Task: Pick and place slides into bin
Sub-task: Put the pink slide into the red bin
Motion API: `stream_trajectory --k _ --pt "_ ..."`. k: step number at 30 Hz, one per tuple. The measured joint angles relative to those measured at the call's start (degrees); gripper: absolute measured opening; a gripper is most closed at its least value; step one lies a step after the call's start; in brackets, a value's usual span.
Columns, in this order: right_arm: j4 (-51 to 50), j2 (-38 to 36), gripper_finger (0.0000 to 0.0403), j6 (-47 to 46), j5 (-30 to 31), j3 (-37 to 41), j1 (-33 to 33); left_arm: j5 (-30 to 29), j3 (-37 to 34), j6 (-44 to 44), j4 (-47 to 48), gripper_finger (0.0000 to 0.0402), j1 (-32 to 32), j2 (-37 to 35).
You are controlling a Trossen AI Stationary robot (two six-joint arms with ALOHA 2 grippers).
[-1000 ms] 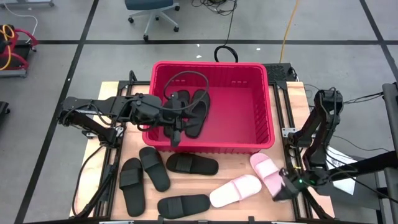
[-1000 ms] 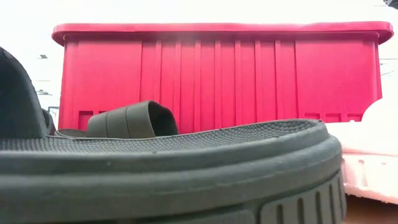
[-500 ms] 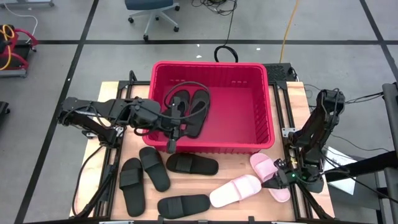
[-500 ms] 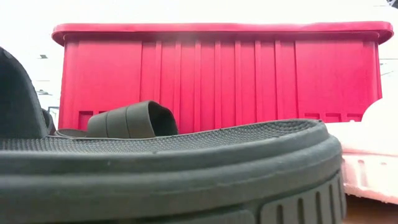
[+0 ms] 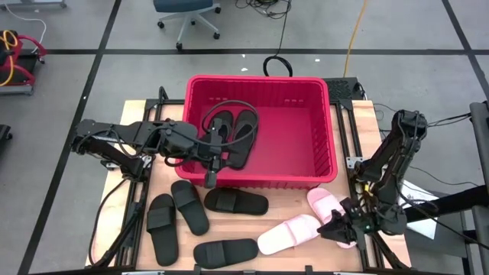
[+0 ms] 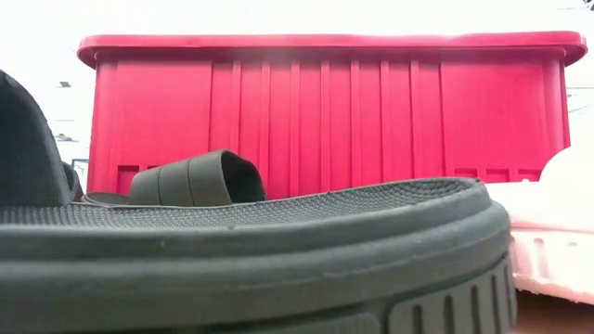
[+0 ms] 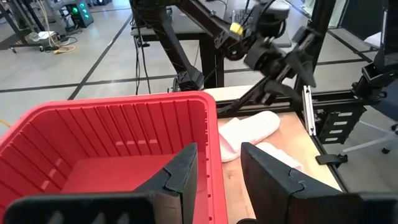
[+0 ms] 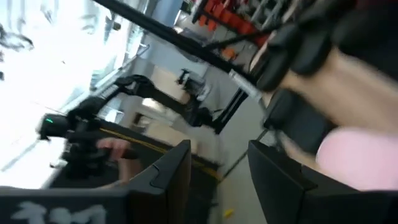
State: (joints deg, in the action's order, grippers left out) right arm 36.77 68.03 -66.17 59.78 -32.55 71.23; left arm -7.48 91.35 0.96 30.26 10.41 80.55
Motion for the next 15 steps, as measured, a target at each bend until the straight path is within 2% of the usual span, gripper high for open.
stream_trajectory --k 10,15 --pt "-27.95 -1.96 0.0153 12.64 7.79 -13.85 -1.52 -0.01 0.00 -1.39 0.00 0.0122 0.01 0.00" --pt "-39.68 -2.91 0.0153 18.98 7.53 -20.29 -4.50 0.01 0.00 -1.23 0.02 0.0122 0.02 0.00"
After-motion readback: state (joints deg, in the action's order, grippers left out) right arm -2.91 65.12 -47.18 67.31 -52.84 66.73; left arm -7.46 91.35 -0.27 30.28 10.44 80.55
